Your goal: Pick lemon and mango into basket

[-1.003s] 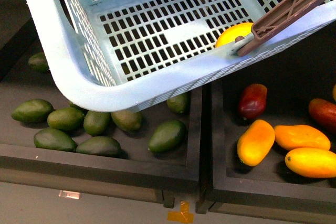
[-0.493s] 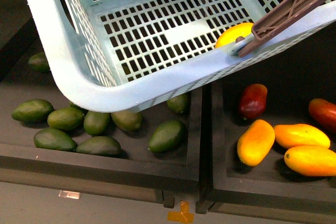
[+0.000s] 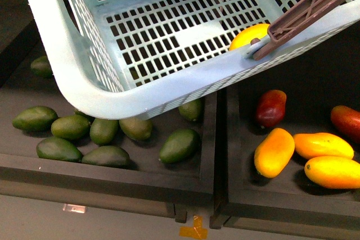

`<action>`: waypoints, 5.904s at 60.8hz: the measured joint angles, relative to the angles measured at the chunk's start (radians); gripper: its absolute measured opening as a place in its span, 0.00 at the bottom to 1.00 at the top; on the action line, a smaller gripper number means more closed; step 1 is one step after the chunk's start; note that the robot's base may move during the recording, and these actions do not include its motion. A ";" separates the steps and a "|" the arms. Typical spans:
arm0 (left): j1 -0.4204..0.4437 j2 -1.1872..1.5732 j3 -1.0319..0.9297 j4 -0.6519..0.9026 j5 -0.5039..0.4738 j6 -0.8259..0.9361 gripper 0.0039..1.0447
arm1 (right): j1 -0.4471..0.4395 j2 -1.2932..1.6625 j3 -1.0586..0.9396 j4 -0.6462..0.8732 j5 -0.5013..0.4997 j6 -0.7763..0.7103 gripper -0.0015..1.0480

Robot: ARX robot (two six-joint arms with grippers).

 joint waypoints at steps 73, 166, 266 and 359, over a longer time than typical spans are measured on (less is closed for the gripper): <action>-0.003 0.001 0.000 0.000 0.009 -0.009 0.17 | 0.019 -0.272 -0.414 0.296 0.124 -0.514 0.32; -0.001 0.001 0.000 0.000 0.001 -0.004 0.17 | 0.019 -0.937 -0.752 0.008 0.122 -0.538 0.02; -0.002 0.004 0.000 0.000 -0.007 -0.004 0.17 | 0.020 -1.146 -0.752 -0.207 0.121 -0.540 0.92; 0.358 0.737 0.774 -0.179 -0.239 -0.454 0.17 | 0.018 -1.147 -0.753 -0.207 0.122 -0.541 0.92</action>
